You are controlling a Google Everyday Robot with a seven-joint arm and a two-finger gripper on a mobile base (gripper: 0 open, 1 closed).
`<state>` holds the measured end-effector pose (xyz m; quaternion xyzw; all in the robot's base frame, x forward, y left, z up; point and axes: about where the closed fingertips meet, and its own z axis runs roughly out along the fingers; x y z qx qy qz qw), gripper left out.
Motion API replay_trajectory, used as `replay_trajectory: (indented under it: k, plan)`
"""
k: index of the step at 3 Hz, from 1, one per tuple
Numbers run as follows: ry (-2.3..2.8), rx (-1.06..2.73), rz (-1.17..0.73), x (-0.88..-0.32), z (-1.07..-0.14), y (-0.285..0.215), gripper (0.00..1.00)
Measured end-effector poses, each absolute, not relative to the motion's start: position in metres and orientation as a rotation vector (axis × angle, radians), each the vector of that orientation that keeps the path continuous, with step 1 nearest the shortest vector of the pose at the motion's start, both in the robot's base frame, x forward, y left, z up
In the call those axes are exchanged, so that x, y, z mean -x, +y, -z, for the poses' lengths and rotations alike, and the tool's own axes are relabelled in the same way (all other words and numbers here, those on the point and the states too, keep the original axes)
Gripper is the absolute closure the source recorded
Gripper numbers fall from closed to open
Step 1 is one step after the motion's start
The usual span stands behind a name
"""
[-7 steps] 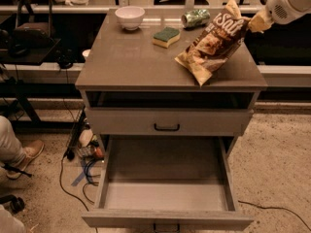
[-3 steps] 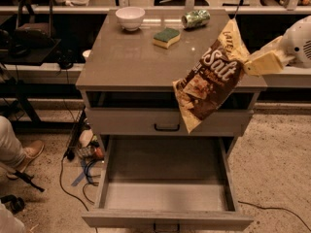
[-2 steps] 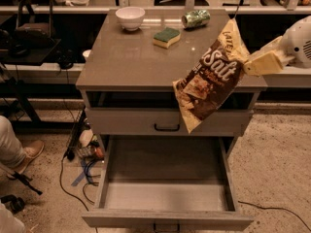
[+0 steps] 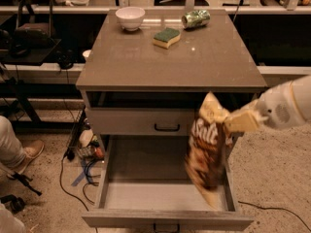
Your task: Place brown chip bag into middle drawer
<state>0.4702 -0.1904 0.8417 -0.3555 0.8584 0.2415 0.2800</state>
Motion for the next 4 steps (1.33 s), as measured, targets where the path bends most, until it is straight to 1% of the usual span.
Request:
replay_trajectory:
  k: [1,3,4]
  plan:
    - [2.411,0.889,-0.805,-0.431,-0.768,-0.169,1.00]
    - [2.413,0.852,-0.838,-0.435,-0.756,-0.168,1.00]
    - [2.425,0.630,-0.945,-0.463,-0.709,-0.160,1.00]
